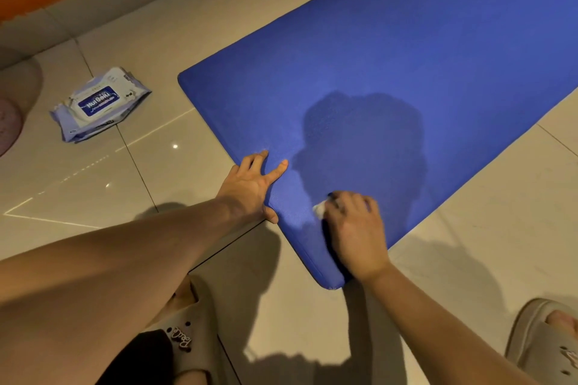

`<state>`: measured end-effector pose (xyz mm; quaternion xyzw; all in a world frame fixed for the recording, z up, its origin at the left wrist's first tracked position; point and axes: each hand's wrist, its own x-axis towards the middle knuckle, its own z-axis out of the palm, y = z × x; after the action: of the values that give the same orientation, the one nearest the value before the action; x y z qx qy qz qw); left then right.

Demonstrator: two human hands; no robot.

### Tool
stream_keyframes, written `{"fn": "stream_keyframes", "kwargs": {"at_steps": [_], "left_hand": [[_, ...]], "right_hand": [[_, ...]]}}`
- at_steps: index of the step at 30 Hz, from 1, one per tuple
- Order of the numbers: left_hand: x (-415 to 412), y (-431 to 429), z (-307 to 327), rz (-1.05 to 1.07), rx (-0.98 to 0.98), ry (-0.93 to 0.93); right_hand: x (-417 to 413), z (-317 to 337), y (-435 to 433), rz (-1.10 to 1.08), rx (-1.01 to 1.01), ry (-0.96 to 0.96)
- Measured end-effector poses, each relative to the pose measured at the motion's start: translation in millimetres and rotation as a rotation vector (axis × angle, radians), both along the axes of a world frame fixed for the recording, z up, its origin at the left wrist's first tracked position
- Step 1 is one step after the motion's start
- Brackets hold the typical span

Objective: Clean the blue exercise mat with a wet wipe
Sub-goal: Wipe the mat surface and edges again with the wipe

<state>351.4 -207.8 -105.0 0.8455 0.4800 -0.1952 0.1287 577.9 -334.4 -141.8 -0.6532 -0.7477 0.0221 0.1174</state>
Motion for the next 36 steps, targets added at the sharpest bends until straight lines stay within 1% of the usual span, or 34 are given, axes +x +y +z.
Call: {"fn": "stream_keyframes", "kwargs": {"at_steps": [2, 3, 4, 5, 7, 9, 11, 13, 14, 15, 17, 18, 19, 20, 22, 23, 25, 28, 29, 30, 31, 33, 34, 35, 36], "left_hand": [[-1, 0, 0, -0.004, 0.005, 0.0], [-1, 0, 0, -0.003, 0.005, -0.002], [-1, 0, 0, -0.005, 0.004, -0.004], [0, 0, -1, -0.006, 0.005, -0.007], [-1, 0, -2, -0.002, 0.003, -0.011], [-1, 0, -3, 0.0, 0.006, -0.009], [-2, 1, -3, -0.012, 0.013, 0.0], [-3, 1, -4, -0.011, 0.005, -0.007], [-3, 1, -4, -0.007, 0.002, -0.014], [-3, 1, -5, -0.005, 0.001, -0.02], [-3, 1, -5, -0.004, 0.005, -0.02], [-4, 1, -5, -0.005, 0.007, -0.017], [-4, 1, -6, -0.008, 0.005, -0.016], [-4, 1, -6, -0.007, 0.002, -0.02], [-3, 1, -4, -0.008, -0.001, -0.015], [-3, 1, -4, -0.017, 0.005, -0.005], [-2, 2, -4, -0.031, 0.017, 0.009], [-4, 0, -5, -0.021, 0.019, -0.024], [-5, -1, -6, -0.011, 0.013, -0.039], [-5, -1, -8, -0.002, 0.011, -0.047], [-5, -1, -8, 0.001, 0.01, -0.046], [-5, -1, -7, -0.012, 0.022, -0.034], [-5, 0, -7, -0.021, 0.032, -0.023], [-6, 0, -7, -0.028, 0.036, -0.014], [-5, 0, -7, -0.032, 0.041, -0.012]], "right_hand": [[17, 5, 10, -0.248, -0.031, 0.018], [15, 7, 13, -0.321, -0.044, 0.04], [6, 9, 13, -0.353, -0.05, 0.069], [-9, 9, 9, -0.336, -0.051, 0.103], [-47, 6, -8, -0.207, -0.11, 0.151], [-71, 3, -26, -0.003, -0.188, 0.125], [-63, 1, -30, 0.198, -0.205, 0.05], [-39, -2, -22, 0.325, -0.179, -0.037], [-26, -4, -16, 0.306, -0.175, -0.046], [-12, -6, -8, 0.209, -0.182, -0.025], [10, -5, 7, -0.081, -0.214, 0.0], [11, -3, 12, -0.184, -0.235, 0.016], [4, -1, 13, -0.229, -0.249, 0.052], [-9, 1, 10, -0.219, -0.242, 0.106], [-42, 3, -5, -0.074, -0.224, 0.192], [-55, 2, -14, 0.044, -0.227, 0.171], [-56, 0, -22, 0.255, -0.23, 0.026], [-13, 4, 5, 0.546, -0.189, -0.104], [5, 2, 17, 0.588, -0.18, -0.136], [25, 1, 29, 0.539, -0.169, -0.14], [43, -1, 40, 0.402, -0.162, -0.13], [63, 0, 53, 0.052, -0.201, -0.121], [58, 0, 53, -0.048, -0.219, -0.077], [43, 0, 49, -0.076, -0.228, -0.011], [21, -1, 40, -0.051, -0.229, 0.087]]}}
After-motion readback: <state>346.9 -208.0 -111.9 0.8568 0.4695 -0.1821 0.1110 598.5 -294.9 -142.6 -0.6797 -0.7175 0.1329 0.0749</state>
